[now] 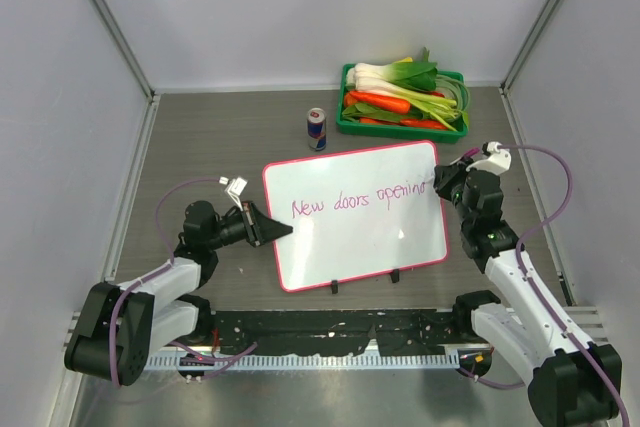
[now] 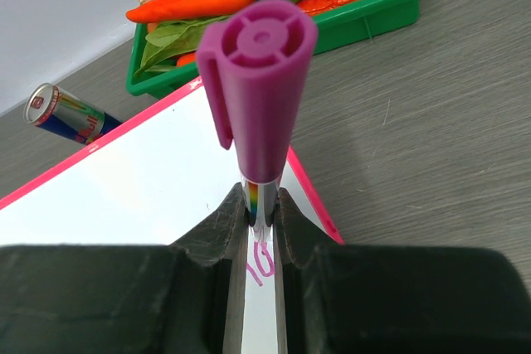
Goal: Write a sentence on the whiteboard
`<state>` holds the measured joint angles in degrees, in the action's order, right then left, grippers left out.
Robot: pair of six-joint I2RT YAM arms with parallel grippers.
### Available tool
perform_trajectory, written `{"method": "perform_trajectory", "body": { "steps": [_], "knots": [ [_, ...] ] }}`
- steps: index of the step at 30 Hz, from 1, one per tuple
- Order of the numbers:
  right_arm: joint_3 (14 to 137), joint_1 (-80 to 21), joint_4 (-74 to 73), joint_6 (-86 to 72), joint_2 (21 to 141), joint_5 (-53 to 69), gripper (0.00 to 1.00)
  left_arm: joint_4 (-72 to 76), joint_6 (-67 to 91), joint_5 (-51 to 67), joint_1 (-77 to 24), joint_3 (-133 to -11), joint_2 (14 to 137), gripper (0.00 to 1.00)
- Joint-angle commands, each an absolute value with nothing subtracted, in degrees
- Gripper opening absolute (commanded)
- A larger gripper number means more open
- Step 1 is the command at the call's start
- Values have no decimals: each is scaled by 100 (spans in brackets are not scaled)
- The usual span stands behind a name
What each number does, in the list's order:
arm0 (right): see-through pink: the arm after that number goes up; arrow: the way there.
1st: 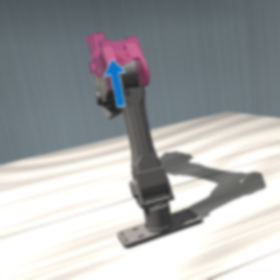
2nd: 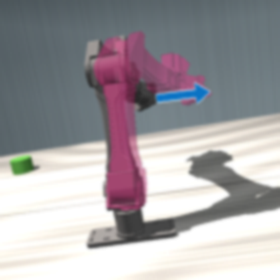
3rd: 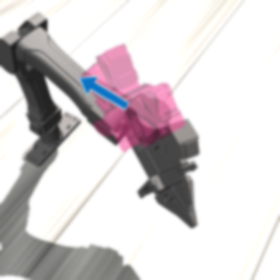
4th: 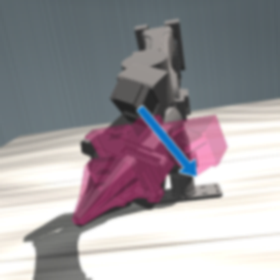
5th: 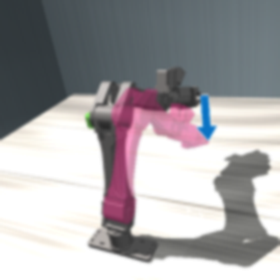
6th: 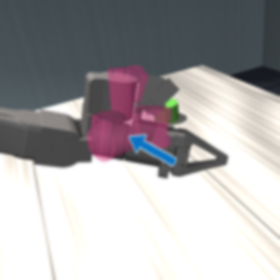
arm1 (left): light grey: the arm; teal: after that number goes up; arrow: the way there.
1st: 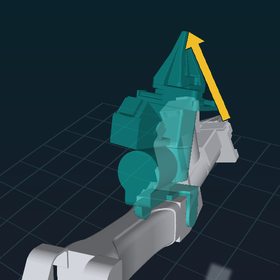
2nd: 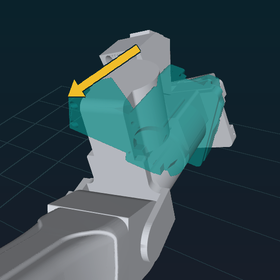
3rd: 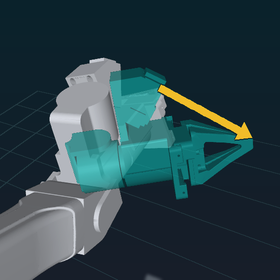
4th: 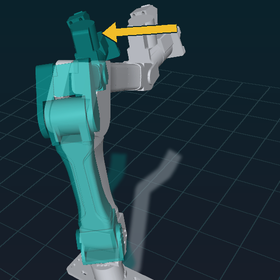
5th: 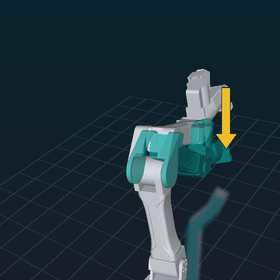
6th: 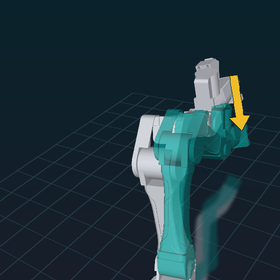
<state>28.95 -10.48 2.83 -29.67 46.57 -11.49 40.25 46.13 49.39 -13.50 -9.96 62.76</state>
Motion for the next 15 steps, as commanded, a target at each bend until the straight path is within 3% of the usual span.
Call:
{"method": "perform_trajectory", "body": {
  "steps": [1, 15],
  "knots": [
    [3147, -1037, 396, -2848, 4658, -1283, 1, 3823, 3999, 4597, -1362, -1011, 6302, 0],
    [2716, -1028, 106, -2891, 4395, -1204, 1, 3832, 4008, 4579, -1362, -1011, 6328, 0]
  ]
}}
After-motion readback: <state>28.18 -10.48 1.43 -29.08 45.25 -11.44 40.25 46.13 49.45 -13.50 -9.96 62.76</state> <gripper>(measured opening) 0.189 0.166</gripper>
